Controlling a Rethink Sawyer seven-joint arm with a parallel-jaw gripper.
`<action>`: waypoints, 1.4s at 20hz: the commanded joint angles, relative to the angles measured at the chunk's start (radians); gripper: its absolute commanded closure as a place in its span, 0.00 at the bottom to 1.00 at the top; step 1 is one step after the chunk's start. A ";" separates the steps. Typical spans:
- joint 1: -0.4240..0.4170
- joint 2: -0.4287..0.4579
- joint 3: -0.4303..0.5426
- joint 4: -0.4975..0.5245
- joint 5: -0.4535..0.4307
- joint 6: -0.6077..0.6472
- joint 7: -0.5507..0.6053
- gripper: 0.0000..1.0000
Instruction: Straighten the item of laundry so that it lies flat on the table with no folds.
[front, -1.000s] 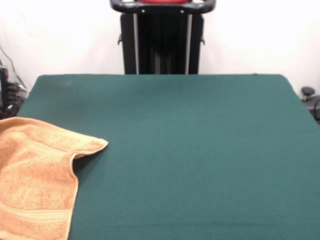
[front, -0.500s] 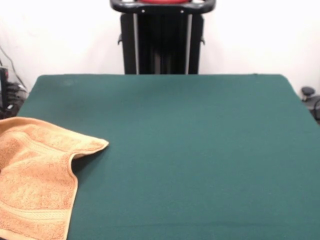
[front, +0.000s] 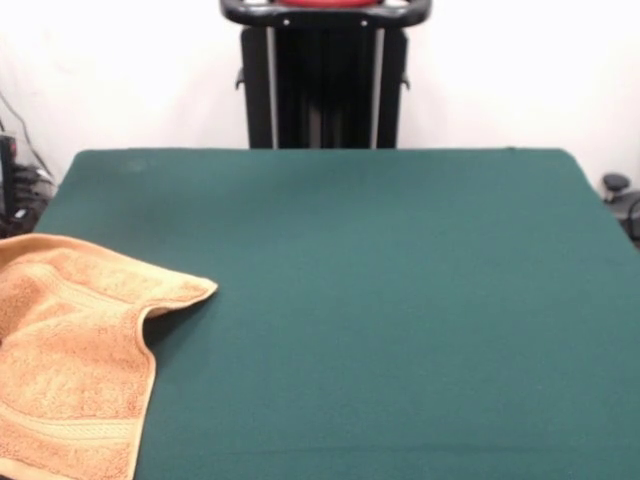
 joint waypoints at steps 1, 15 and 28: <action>0.153 0.302 -0.022 0.353 -0.185 -0.102 -0.097 1.00; 0.290 0.206 -0.142 0.409 -0.118 -0.163 0.133 1.00; 0.358 0.186 -0.209 0.413 -0.076 -0.201 0.091 1.00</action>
